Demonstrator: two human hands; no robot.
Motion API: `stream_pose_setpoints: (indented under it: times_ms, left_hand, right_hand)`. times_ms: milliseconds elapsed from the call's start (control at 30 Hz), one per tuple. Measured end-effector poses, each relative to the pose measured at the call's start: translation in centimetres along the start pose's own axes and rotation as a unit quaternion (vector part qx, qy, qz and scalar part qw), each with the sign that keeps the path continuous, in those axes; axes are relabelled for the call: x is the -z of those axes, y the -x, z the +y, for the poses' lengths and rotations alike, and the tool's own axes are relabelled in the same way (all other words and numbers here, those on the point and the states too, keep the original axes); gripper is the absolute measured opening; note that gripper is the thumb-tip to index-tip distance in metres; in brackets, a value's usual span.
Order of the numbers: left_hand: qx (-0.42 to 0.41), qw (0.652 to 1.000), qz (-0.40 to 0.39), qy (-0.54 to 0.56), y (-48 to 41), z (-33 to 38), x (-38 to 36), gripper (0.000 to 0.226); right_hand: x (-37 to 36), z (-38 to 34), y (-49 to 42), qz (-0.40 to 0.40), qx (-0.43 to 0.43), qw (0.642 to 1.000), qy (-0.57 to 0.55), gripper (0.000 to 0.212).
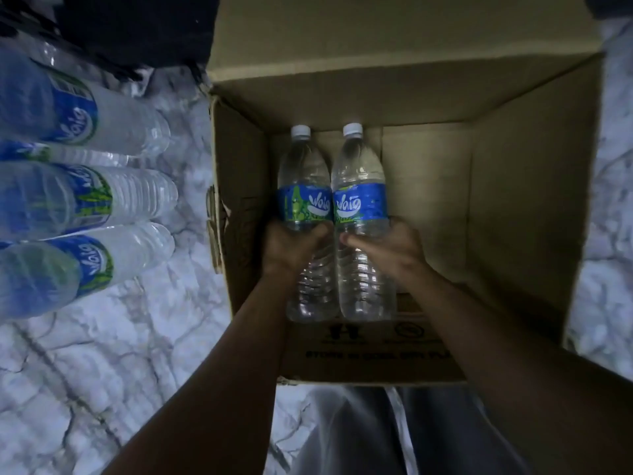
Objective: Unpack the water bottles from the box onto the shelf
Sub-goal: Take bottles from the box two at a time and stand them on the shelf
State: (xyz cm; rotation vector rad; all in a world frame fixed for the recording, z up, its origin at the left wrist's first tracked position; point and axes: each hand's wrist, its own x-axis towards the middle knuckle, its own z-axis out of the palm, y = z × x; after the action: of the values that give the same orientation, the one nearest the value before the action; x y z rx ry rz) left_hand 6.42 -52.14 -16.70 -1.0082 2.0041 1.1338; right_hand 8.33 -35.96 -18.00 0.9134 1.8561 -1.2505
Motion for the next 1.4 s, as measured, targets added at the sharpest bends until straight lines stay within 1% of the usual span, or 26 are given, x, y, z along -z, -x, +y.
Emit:
stream_pose_setpoints:
  times_ms: [33, 67, 100, 133, 200, 267, 300, 367, 467, 567, 600, 667, 767, 833, 867, 967, 1100, 1200, 1333, 1400]
  left_hand:
    - [0.004, 1.000, 0.005, -0.006, 0.5, 0.4, 0.2, 0.030]
    - [0.007, 1.000, 0.007, -0.014, 1.2, 0.8, 0.4, 0.032]
    - [0.011, 0.999, 0.008, -0.037, 1.8, 1.1, 0.6, 0.038]
    - [0.014, 0.998, 0.014, -0.064, 2.7, 1.5, 1.0, 0.047]
    - [0.012, 0.995, 0.025, -0.091, 4.8, 2.1, 1.7, 0.061]
    - [-0.002, 0.996, 0.023, -0.080, 7.2, 2.8, 2.6, 0.063]
    - [-0.006, 0.997, 0.024, -0.079, 8.4, 3.2, 3.1, 0.062]
    - [-0.016, 0.996, 0.028, -0.080, 10.8, 4.2, 4.1, 0.063]
    - [-0.033, 0.998, 0.040, -0.033, 14.8, 5.5, 5.9, 0.069]
    - [-0.056, 0.997, 0.051, -0.015, 19.0, 7.0, 8.0, 0.057]
    - [-0.065, 0.997, 0.052, -0.006, 20.3, 7.6, 8.8, 0.058]
    - [-0.077, 0.996, 0.052, 0.011, 23.4, 9.1, 10.5, 0.060]
    - [-0.110, 0.991, 0.054, 0.055, 29.1, 12.3, 13.8, 0.042]
    - [-0.136, 0.986, 0.053, 0.082, 33.5, 14.6, 16.2, 0.038]
    - [-0.154, 0.982, 0.052, 0.098, 35.7, 15.9, 17.4, 0.040]
    - [-0.200, 0.968, 0.056, 0.138, 42.0, 19.8, 20.8, 0.057]
    - [-0.274, 0.942, 0.113, 0.156, 49.4, 25.1, 25.2, 0.062]
    - [-0.322, 0.915, 0.149, 0.191, 53.7, 29.0, 27.9, 0.069]
    - [-0.380, 0.876, 0.197, 0.222, 59.0, 33.9, 31.0, 0.079]
    - [-0.402, 0.858, 0.210, 0.241, 61.1, 35.9, 32.4, 0.081]
  right_hand:
    - [0.5, -0.2, 0.5, 0.004, -0.013, 1.000, -0.012, 0.046]
    - [1.1, -0.6, 1.3, 0.007, -0.026, 0.999, -0.020, 0.048]
    - [1.7, -1.0, 2.2, 0.007, -0.036, 0.999, -0.022, 0.049]
    - [2.4, -1.5, 3.2, 0.007, -0.044, 0.999, -0.020, 0.047]
    - [3.7, -2.3, 5.4, 0.004, -0.043, 0.999, -0.012, 0.035]
    - [4.8, -3.2, 7.9, 0.007, -0.032, 0.999, -0.006, 0.025]
    - [5.2, -3.6, 9.0, 0.013, -0.027, 1.000, -0.007, 0.023]
    - [6.0, -4.6, 11.6, 0.032, -0.022, 0.999, -0.011, 0.024]
    - [7.2, -5.9, 15.6, 0.049, -0.011, 0.999, -0.014, 0.031]
    - [8.8, -7.7, 20.1, 0.055, 0.013, 0.998, -0.034, 0.041]
    - [9.4, -8.5, 21.8, 0.056, 0.023, 0.997, -0.041, 0.043]
    - [10.8, -10.6, 25.6, 0.063, 0.050, 0.995, -0.065, 0.040]
    - [13.2, -14.3, 31.8, 0.074, 0.091, 0.989, -0.091, 0.034]
    - [14.9, -17.0, 36.5, 0.076, 0.123, 0.984, -0.104, 0.036]
    - [15.8, -18.3, 38.7, 0.077, 0.137, 0.981, -0.115, 0.036]
    - [18.1, -22.2, 45.4, 0.062, 0.176, 0.969, -0.162, 0.035]
    - [20.6, -27.3, 52.9, 0.075, 0.261, 0.944, -0.188, 0.043]
    - [22.5, -31.2, 57.7, 0.085, 0.326, 0.922, -0.188, 0.049]
    - [25.0, -35.9, 63.4, 0.097, 0.406, 0.883, -0.214, 0.060]
    - [26.4, -38.1, 65.6, 0.095, 0.441, 0.867, -0.212, 0.059]
